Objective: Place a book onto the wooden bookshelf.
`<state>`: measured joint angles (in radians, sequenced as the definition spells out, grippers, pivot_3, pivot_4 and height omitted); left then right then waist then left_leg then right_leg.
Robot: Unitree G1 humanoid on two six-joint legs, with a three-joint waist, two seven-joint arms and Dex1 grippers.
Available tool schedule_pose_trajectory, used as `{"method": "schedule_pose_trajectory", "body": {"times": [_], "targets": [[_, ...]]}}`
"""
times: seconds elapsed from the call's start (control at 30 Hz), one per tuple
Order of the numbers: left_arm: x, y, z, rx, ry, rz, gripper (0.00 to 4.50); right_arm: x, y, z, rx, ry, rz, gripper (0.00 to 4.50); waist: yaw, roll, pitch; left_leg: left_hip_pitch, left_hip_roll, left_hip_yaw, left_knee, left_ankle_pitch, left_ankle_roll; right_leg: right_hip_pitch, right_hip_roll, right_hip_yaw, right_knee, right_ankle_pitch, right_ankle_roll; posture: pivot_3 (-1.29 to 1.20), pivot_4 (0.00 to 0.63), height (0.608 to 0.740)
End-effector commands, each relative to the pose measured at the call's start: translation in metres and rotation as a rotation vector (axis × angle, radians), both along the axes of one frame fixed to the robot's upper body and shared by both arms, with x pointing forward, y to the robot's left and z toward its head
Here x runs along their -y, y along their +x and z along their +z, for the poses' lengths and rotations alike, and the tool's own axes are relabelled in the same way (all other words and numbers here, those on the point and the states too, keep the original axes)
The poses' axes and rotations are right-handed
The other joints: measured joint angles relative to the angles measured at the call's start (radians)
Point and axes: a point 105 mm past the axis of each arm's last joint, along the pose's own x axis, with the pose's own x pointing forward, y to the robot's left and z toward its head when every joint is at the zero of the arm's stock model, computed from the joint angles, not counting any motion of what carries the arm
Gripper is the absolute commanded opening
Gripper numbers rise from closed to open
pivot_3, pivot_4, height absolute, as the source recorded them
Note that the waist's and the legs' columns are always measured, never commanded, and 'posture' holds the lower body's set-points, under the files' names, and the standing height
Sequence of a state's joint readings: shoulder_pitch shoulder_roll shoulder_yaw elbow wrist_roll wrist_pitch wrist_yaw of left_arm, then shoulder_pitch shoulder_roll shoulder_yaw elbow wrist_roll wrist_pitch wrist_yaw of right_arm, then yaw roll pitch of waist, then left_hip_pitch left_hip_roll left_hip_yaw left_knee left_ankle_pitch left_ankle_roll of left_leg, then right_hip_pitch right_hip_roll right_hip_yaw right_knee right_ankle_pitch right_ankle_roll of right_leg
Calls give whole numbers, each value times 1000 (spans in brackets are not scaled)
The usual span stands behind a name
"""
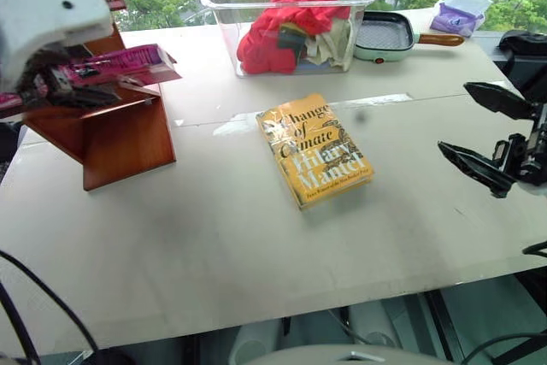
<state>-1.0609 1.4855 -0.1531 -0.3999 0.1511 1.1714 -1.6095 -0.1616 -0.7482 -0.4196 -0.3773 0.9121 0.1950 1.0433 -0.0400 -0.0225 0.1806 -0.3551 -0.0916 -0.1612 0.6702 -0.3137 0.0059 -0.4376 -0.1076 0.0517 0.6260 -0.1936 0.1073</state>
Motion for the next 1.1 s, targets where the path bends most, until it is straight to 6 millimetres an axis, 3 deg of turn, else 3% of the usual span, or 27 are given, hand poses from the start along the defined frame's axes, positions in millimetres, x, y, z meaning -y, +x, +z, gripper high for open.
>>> {"method": "schedule_pose_trajectory", "body": {"times": [0.03,0.13,0.27,0.4,0.5,0.6,0.67,0.77,0.9,1.1], "targets": [[59,-28,4,-22,-288,-330,3214,2,-7,19,48,-13,17,4500,11,0,0,0,0,0,1,0,0,2,0,-1,0,0,0,0,150,740],[88,-42,-24,-168,-481,-467,3214,6,-9,20,35,-18,13,4500,10,-1,-1,0,0,-2,5,-1,1,5,-1,-3,-1,0,0,0,150,740],[94,-36,-74,-253,-624,-467,3214,9,-16,21,21,-23,11,4500,-3,3,-3,1,1,1,4,-1,1,3,0,-1,0,0,0,0,150,740],[103,-26,-117,-217,-767,-399,3214,9,-20,21,7,-34,17,4500,0,0,-4,2,6,5,4,-1,0,4,0,1,-1,2,-3,0,150,740],[106,-6,-145,-58,-919,-356,3214,1,-24,21,-3,-22,46,4500,8,4,-7,5,7,6,4,-1,0,5,0,2,-2,3,-4,0,150,740],[102,9,-166,56,-942,-293,3214,-1,-26,18,-13,-14,50,4500,28,-2,-7,7,8,8,3,-2,-1,7,1,2,-3,4,-5,0,150,740],[98,12,-185,24,-969,-242,3214,1,-27,8,-42,-23,20,4500,41,-1,-9,8,8,9,2,-2,-1,8,1,2,-3,4,-6,0,150,740],[87,-1,-200,5,-921,-313,3214,25,-30,-18,-141,-69,-104,4500,56,-1,-9,9,8,10,2,-2,-1,8,1,3,-4,4,-6,0,150,740],[60,-9,-213,-8,-922,-279,3214,63,-46,-68,-315,-196,-280,4500,64,-1,-10,7,8,12,2,-3,1,8,1,3,-6,4,-6,0,150,740],[38,-20,-225,-35,-930,-227,3214,91,-63,-95,-419,-272,-385,4500,40,3,-12,12,9,16,0,-5,5,10,2,6,-5,4,-5,0,150,740]]}}
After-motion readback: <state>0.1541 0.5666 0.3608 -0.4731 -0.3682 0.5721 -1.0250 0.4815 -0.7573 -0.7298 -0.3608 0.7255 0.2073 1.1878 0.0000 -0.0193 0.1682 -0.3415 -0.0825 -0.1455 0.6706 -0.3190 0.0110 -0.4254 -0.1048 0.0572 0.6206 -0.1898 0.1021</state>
